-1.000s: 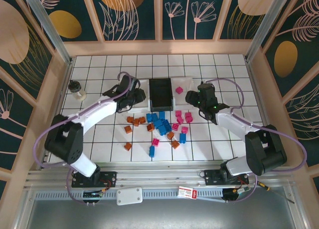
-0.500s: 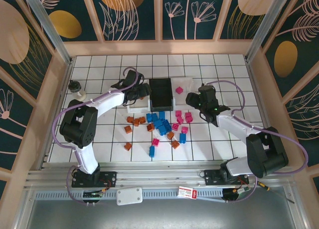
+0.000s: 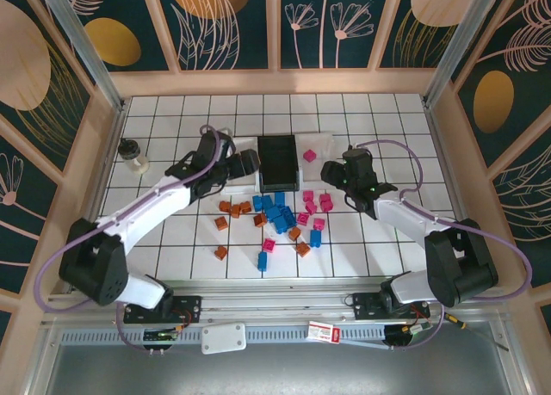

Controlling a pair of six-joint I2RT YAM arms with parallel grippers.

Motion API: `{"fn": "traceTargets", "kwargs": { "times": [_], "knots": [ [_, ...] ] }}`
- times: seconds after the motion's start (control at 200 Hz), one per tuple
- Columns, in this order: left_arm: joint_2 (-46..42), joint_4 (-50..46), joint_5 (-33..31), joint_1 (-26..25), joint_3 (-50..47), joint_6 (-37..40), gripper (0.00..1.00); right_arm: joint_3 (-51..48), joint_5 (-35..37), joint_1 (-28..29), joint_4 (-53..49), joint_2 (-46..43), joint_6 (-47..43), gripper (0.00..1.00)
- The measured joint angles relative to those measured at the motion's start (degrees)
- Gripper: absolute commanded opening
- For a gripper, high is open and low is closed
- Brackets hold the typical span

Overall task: Sort the legos into containers by color
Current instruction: Pick up the lego from the middle-left of the table.

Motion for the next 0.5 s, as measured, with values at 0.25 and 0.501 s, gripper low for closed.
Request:
{"fn": "traceTargets", "kwargs": {
  "times": [0.25,0.501],
  "knots": [
    [-8.50,-8.46,0.13,-3.54,-14.86,-1.03,0.81,-0.85,-0.13,0.00,0.20,0.02,-0.02,0.66],
    [-16.70,-16.52,0.11,-8.66,-20.02,-4.92,0.80,-0.92,-0.11,0.00,0.42,0.02,-0.02,0.67]
  ]
}}
